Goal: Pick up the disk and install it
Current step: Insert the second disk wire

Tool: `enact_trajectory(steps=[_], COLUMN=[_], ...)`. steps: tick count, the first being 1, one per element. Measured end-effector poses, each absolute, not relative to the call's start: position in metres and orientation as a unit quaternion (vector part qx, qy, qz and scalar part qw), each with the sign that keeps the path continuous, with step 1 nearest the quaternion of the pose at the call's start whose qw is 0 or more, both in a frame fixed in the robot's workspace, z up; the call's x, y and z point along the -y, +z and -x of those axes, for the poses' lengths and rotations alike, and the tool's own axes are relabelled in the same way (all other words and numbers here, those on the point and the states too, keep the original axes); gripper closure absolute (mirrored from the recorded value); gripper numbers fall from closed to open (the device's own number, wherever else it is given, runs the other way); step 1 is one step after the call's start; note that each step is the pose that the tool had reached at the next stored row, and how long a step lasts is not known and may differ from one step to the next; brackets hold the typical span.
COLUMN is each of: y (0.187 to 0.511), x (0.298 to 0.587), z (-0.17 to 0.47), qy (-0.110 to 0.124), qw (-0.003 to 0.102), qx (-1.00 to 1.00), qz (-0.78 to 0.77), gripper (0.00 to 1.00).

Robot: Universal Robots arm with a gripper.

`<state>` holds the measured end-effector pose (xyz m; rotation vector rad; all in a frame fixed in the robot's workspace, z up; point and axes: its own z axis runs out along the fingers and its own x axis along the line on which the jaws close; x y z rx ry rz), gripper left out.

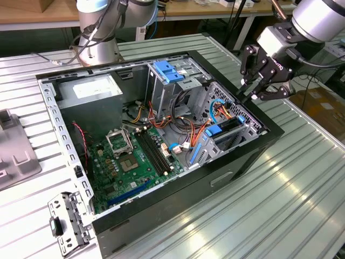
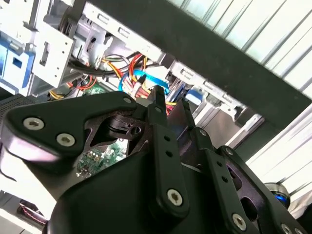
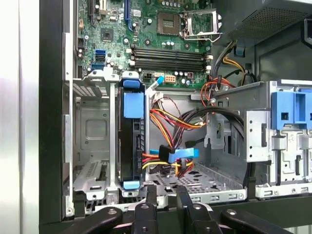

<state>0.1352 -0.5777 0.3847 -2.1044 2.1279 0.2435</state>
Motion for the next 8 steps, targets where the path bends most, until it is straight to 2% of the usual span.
enact_trajectory(steps=[8], y=[0.376], x=[0.578], z=[-0.114], qy=[0.081], qw=[0.069], qx=[-0.707], qz=[0.699], gripper=[0.70])
